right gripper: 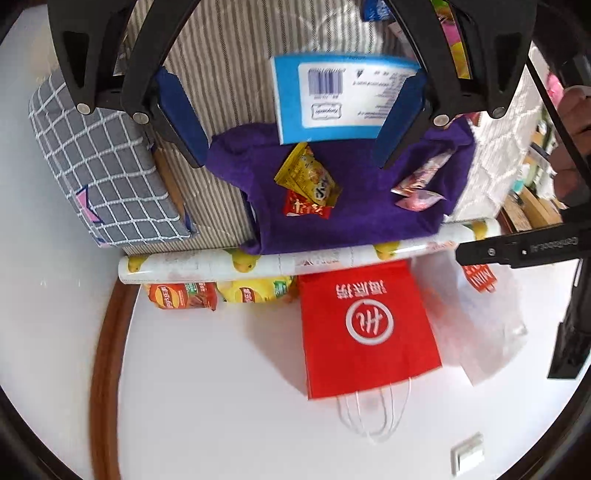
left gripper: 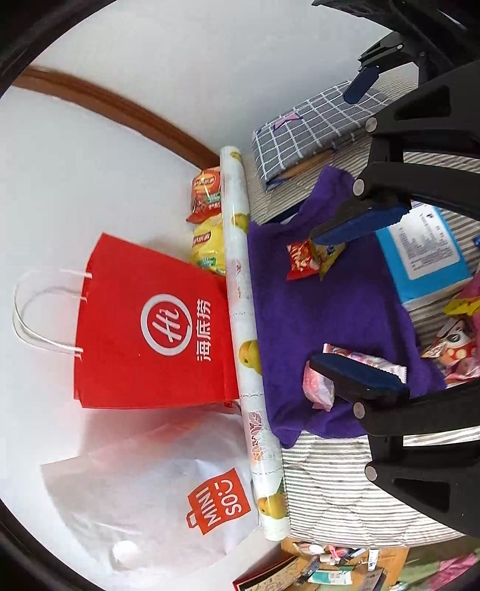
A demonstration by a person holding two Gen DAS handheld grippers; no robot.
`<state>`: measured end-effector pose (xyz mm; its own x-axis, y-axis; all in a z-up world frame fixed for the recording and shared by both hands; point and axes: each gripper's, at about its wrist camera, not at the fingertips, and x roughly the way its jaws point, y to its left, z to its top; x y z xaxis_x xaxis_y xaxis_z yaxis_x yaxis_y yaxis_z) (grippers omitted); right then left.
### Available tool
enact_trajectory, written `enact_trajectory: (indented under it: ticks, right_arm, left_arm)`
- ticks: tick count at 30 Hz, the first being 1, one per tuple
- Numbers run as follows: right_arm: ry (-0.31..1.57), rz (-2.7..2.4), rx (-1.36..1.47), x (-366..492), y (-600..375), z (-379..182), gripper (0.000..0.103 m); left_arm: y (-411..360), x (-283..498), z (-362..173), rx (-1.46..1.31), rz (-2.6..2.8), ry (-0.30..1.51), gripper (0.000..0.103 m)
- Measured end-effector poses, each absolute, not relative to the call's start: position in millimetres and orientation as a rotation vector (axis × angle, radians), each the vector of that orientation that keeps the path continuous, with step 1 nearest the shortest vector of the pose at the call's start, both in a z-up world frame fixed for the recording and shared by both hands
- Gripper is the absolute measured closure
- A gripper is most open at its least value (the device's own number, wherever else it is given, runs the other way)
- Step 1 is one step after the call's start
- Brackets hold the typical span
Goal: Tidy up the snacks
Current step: 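Move both open tools back to the snack pile beside the blue tissue box, then grasp the red-white fruit packet with the right tool while the left grasps the pink-yellow bag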
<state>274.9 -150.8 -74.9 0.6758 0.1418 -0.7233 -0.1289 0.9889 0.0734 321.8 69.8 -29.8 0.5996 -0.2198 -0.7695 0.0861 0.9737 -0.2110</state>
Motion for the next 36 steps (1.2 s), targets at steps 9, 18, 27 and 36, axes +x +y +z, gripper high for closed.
enact_trajectory:
  ticks: [9,18,27,36]
  right_arm:
    - [0.813,0.182,0.07,238.5,-163.0,-67.7,0.013]
    - [0.852,0.294,0.164,199.9,-156.1,-89.8,0.02]
    - [0.949,0.408,0.107,162.1,-131.2,-134.1,0.042]
    - [1.03,0.526,0.042,127.7,-105.5,-169.7,0.047]
  left_arm:
    - [82.4,269.1,-40.8,-0.174,-0.176,0.931,0.044]
    - [118.8,218.2,-51.5,-0.229,-0.113,0.933,0.044]
    - [129.1,183.7,-75.3,-0.264,-0.085,0.963,0.044]
    - [133.8,162.1,-106.1,-0.299,-0.09,1.006,0.044]
